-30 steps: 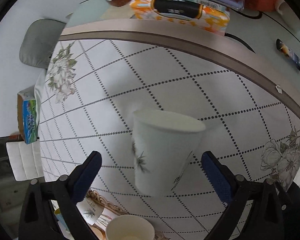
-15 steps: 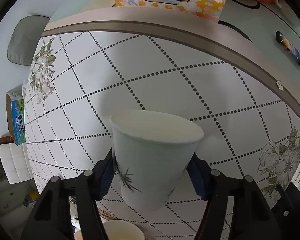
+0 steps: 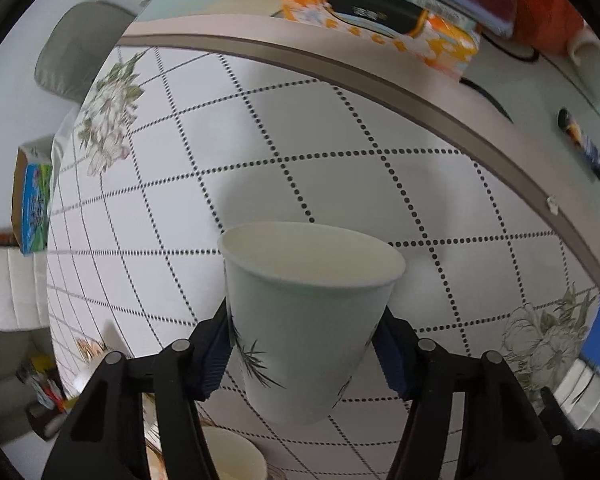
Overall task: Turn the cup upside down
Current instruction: 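Lift the white cup with the left gripper and turn it upright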
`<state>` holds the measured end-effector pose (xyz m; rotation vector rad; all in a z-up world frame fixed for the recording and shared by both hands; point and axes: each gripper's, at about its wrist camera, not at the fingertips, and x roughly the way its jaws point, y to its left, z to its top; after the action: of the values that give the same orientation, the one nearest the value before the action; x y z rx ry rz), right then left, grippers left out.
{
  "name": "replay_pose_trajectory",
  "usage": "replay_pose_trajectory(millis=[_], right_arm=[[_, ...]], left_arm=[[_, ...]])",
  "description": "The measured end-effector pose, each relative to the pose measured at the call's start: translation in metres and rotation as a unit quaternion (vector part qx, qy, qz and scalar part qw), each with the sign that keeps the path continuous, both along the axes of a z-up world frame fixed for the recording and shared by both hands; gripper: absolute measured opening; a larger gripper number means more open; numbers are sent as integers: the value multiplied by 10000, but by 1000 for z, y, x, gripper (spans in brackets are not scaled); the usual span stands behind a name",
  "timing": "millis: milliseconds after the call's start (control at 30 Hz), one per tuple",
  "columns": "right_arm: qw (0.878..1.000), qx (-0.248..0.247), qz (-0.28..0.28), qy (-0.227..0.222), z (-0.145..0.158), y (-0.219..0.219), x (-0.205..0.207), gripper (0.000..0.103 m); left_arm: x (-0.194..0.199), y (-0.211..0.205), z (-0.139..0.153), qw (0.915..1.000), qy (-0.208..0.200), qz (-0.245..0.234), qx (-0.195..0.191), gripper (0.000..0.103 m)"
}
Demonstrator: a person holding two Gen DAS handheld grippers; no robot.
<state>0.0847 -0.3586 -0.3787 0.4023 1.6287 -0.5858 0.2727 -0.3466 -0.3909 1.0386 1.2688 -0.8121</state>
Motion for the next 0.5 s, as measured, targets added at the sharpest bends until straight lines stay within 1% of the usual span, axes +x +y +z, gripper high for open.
replay_pose_trajectory(millis=[133,200,267,400,467,500], right_arm=[[9999,-75,-52,-90,10,-5,-4,103],[9998,-75,-86,-140,15,-8,-4,103],[9998,-44,-84,-187,19,-11,-5,103],[9996,-43,82,-250,27,-15,1,103],[9994,-7,175,-295,30,-15,2,103],[9992,26,229,-329,32,-14,4,103]], left_arm=[[5,12,11,9989,165,424,-130,60],[9,23,17,9966,306,744,-163,60],[12,36,23,9923,522,1098,-227,60],[16,67,35,9798,839,1790,-318,60],[15,85,39,9717,983,2122,-338,60],[13,95,41,9662,1067,2315,-374,60]])
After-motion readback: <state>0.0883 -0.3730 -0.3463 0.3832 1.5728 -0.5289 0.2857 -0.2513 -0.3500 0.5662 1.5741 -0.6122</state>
